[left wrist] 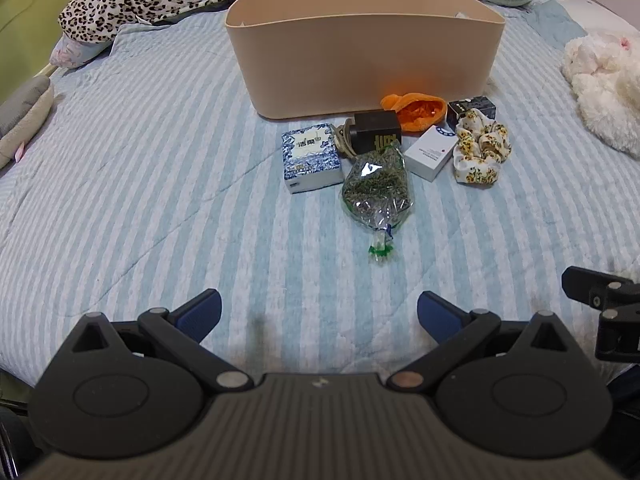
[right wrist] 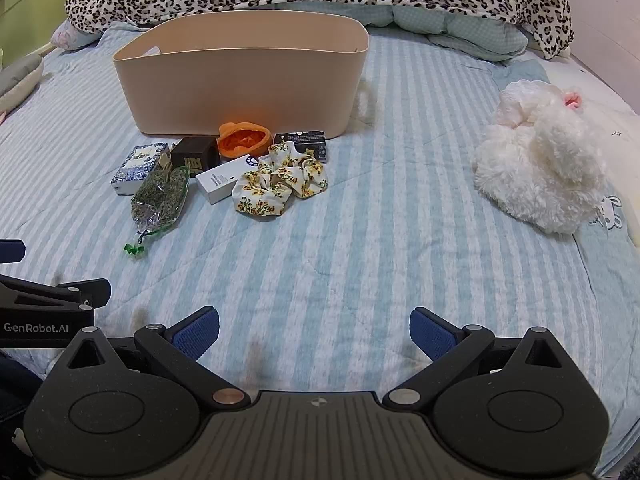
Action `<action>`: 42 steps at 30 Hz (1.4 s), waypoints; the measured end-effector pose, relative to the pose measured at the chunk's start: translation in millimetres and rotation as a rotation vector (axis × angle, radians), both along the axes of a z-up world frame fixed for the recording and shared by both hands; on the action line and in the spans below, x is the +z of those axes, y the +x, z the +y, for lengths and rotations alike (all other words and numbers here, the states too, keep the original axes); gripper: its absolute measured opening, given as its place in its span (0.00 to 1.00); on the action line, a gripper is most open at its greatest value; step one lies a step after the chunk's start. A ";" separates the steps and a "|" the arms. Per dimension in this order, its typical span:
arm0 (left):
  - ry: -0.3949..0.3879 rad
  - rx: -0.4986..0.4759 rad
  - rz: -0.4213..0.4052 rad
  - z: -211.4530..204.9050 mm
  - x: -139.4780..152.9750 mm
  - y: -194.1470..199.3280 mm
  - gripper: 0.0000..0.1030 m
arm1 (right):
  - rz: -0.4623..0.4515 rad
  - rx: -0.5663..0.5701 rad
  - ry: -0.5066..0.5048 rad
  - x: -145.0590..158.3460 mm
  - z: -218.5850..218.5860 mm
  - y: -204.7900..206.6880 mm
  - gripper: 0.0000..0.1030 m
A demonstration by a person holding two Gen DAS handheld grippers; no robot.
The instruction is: Organize objects
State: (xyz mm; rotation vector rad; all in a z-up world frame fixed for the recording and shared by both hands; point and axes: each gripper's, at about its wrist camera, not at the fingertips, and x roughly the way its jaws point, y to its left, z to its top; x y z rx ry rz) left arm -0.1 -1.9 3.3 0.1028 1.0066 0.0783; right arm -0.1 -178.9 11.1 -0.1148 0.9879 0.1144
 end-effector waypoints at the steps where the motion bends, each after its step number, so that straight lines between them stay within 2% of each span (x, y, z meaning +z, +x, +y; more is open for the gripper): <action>1: 0.000 0.000 -0.002 -0.2 0.2 0.0 1.00 | 0.001 0.000 -0.002 -0.4 0.0 0.1 1.00; 42: 0.001 0.005 -0.004 0.7 -1.9 -0.3 1.00 | 0.020 0.003 0.008 -1.9 0.7 0.4 1.00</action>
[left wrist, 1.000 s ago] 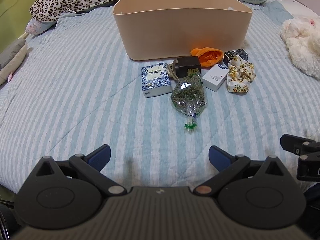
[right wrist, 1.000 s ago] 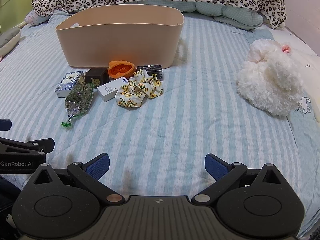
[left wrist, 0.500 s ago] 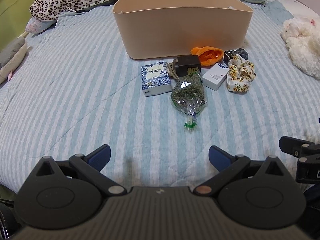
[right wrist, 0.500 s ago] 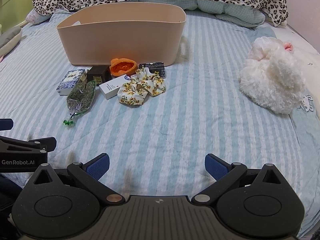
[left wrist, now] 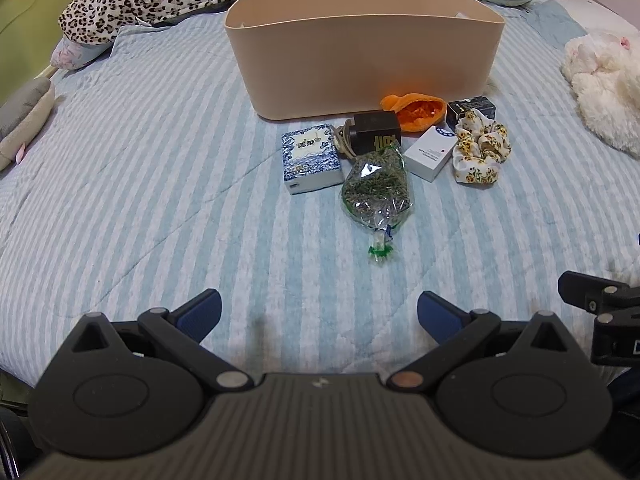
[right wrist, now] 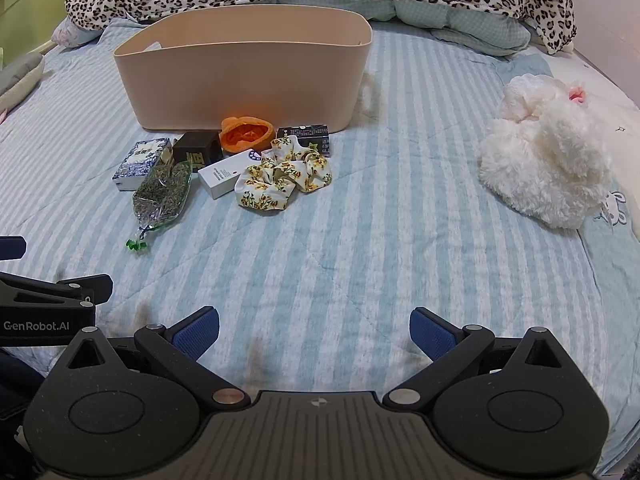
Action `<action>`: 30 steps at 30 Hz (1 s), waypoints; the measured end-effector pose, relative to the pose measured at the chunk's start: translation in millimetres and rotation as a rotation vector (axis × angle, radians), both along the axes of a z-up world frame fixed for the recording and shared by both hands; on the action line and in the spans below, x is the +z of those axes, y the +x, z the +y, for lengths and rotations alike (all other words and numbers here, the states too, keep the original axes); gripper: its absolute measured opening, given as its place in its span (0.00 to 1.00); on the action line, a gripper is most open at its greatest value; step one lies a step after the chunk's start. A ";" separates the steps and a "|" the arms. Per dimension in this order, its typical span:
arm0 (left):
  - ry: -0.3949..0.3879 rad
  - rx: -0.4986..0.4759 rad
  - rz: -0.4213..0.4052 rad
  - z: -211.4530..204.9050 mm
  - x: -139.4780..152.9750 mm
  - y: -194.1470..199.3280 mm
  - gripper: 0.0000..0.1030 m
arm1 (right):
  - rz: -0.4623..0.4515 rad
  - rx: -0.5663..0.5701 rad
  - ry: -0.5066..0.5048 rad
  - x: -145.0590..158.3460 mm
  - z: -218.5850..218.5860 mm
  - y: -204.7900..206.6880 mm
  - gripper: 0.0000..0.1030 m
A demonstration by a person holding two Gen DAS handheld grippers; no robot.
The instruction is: Organize objects
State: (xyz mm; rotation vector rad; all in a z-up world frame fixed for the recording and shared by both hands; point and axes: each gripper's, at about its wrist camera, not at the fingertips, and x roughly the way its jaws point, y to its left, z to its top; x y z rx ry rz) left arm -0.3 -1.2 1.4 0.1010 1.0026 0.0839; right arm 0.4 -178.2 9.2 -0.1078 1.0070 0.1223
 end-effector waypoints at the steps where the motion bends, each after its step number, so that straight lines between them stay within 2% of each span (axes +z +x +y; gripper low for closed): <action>1: 0.000 0.000 0.000 0.1 -0.1 0.0 1.00 | 0.000 0.000 0.000 0.1 -0.1 0.2 1.00; 30: 0.000 0.000 0.001 -1.4 1.6 0.5 1.00 | 0.004 0.005 -0.003 0.2 3.7 -0.4 1.00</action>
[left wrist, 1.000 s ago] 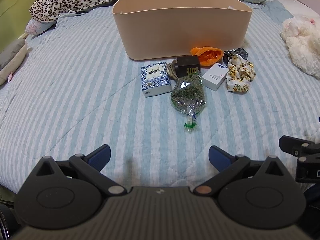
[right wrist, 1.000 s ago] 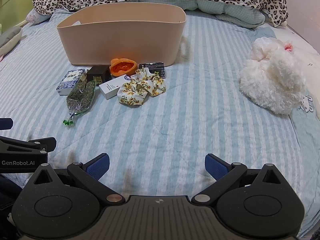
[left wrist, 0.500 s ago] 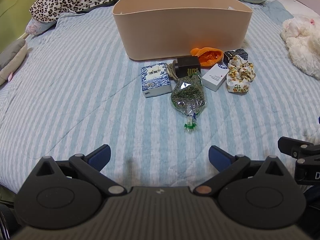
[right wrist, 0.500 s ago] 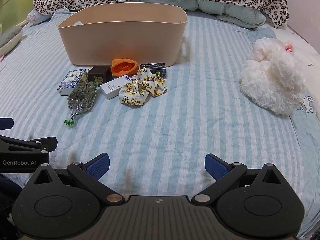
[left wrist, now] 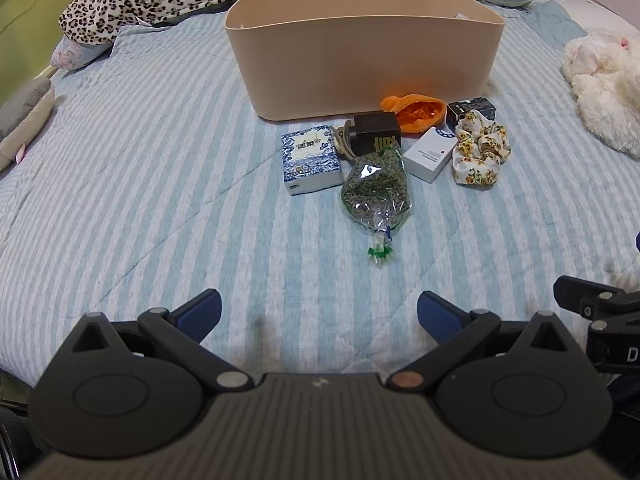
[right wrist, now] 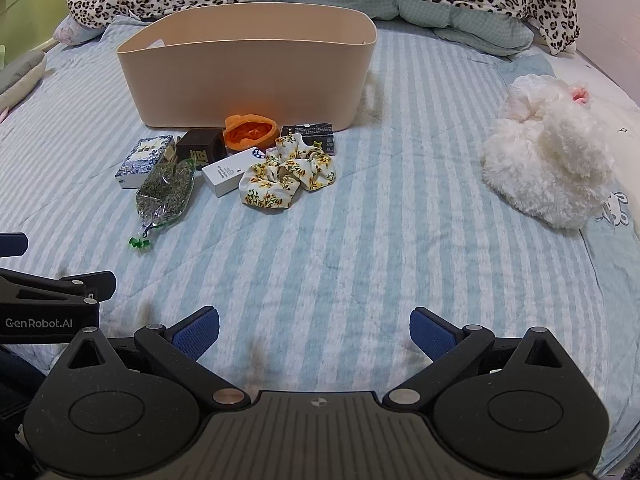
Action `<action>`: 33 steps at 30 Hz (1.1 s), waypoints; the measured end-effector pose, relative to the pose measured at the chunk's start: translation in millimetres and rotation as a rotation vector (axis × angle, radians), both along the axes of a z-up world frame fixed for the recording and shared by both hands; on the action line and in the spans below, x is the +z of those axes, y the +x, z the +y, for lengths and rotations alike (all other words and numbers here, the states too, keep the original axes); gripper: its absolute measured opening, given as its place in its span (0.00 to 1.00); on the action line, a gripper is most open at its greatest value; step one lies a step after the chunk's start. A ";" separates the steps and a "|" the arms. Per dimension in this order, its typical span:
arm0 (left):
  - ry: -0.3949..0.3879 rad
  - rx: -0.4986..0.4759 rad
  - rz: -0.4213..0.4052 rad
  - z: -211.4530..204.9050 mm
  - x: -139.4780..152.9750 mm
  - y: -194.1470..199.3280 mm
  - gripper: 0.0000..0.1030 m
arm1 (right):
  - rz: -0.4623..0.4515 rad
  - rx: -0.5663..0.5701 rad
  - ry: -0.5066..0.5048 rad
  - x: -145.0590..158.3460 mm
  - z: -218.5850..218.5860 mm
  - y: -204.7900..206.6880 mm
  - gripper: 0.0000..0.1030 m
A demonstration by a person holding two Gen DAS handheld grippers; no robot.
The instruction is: Organize objects
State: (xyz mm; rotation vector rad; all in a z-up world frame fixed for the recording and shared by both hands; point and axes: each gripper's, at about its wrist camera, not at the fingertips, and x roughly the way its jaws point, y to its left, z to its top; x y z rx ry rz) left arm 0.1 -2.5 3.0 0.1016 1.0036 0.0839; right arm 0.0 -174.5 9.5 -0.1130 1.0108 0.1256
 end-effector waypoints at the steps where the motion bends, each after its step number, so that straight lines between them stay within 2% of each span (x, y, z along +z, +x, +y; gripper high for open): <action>1: 0.000 0.000 0.000 0.0 -0.2 0.0 1.00 | 0.000 -0.001 0.000 -0.1 0.0 0.1 1.00; 27: -0.018 0.026 -0.014 3.9 5.9 10.6 1.00 | 0.000 -0.016 -0.002 0.8 -0.9 11.4 1.00; 30: -0.003 0.032 -0.027 5.9 7.3 19.8 1.00 | 0.001 -0.010 -0.008 4.8 -0.8 21.7 1.00; 33: 0.030 0.032 -0.045 6.4 6.5 35.6 1.00 | -0.037 0.008 -0.042 13.1 0.3 35.9 1.00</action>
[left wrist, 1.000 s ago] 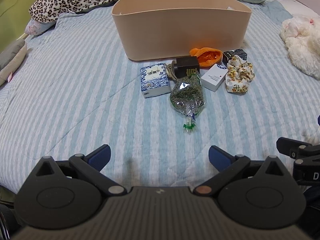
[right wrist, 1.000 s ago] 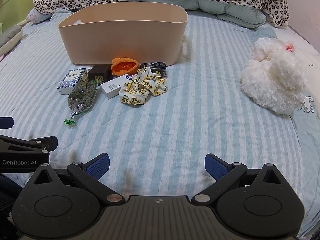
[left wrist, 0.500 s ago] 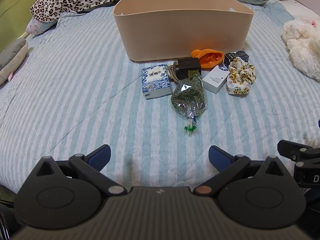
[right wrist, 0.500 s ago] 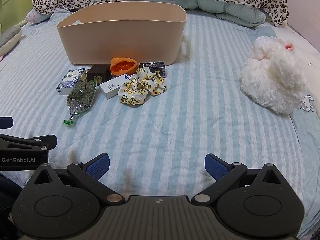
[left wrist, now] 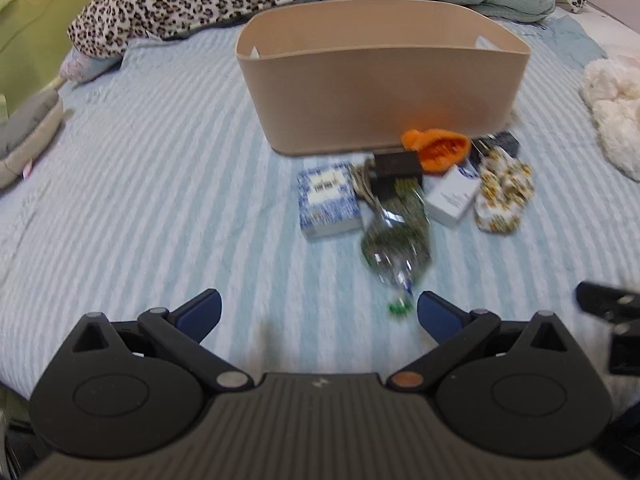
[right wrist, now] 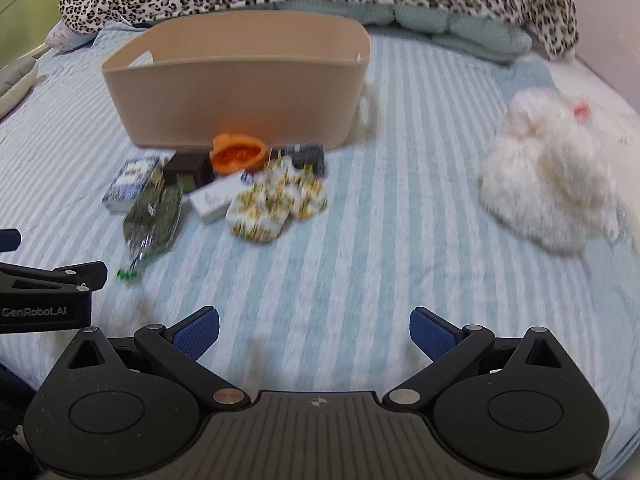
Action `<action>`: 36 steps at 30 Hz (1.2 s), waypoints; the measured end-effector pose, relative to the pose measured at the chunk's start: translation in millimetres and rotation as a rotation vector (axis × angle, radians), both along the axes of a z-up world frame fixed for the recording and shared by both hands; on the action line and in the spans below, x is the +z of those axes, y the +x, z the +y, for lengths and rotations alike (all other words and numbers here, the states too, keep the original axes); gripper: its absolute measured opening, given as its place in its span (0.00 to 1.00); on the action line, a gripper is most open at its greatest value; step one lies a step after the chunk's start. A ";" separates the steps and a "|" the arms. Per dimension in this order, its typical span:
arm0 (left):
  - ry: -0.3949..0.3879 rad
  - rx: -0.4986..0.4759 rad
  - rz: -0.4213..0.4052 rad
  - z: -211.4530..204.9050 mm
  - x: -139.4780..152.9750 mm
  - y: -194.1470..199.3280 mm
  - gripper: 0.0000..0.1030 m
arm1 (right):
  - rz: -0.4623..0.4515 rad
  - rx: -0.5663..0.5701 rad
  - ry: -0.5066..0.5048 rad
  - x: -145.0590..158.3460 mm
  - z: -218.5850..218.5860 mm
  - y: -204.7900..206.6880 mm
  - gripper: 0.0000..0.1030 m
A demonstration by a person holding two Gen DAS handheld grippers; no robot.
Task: Organize objects
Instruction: 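Grasp the green herb bag with the left tool while the right tool grasps the floral scrunchie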
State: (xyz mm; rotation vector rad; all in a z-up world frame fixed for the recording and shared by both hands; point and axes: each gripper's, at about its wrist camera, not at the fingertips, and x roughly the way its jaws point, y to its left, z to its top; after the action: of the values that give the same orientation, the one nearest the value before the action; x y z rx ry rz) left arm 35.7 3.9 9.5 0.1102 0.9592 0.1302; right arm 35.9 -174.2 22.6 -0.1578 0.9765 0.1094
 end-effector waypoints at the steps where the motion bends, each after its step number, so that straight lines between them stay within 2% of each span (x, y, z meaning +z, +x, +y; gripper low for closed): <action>1: 0.004 -0.010 -0.005 0.2 -1.0 6.0 1.00 | -0.017 0.001 -0.023 2.3 0.4 5.4 1.00; 4: -0.002 0.003 0.002 5.1 -6.1 21.0 1.00 | -0.037 -0.004 -0.047 4.6 -1.2 23.6 1.00; 8: -0.097 0.016 0.055 10.6 -15.4 37.3 1.00 | -0.002 0.008 -0.014 -0.6 -3.6 47.5 1.00; 13: -0.062 -0.004 0.061 5.9 -26.3 51.6 1.00 | -0.020 0.051 -0.007 -5.6 -0.6 69.0 1.00; 17: -0.074 0.007 0.066 11.4 -32.8 67.3 1.00 | -0.005 0.077 0.065 -13.0 -0.7 85.1 1.00; 21: -0.162 -0.001 0.106 18.0 -35.6 75.6 0.99 | 0.026 0.109 0.114 -23.9 2.3 96.2 1.00; 23: -0.223 -0.033 0.128 18.8 -35.8 75.9 0.95 | 0.044 0.127 0.102 -30.4 6.1 99.2 1.00; 25: -0.245 -0.066 0.135 15.7 -34.7 75.1 0.93 | 0.062 0.141 0.087 -36.6 9.3 100.0 0.95; 27: -0.222 -0.082 0.138 11.4 -36.2 74.7 0.93 | 0.077 0.143 0.078 -42.0 10.8 100.8 0.93; 31: -0.252 -0.043 0.172 13.1 -43.5 80.7 0.90 | 0.090 0.143 0.106 -47.7 10.5 102.9 0.84; 35: -0.262 -0.013 0.163 16.8 -45.2 84.4 0.73 | 0.101 0.162 0.089 -52.4 18.7 101.6 0.72; 36: -0.261 -0.007 0.161 17.1 -45.2 84.4 0.69 | 0.100 0.171 0.084 -52.1 21.9 100.4 0.63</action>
State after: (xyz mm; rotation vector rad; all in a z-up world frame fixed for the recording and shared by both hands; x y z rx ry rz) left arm 120.2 21.0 -35.7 -0.1178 1.1276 -0.0116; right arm 136.3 -152.4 -29.6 -0.1600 1.0550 0.3175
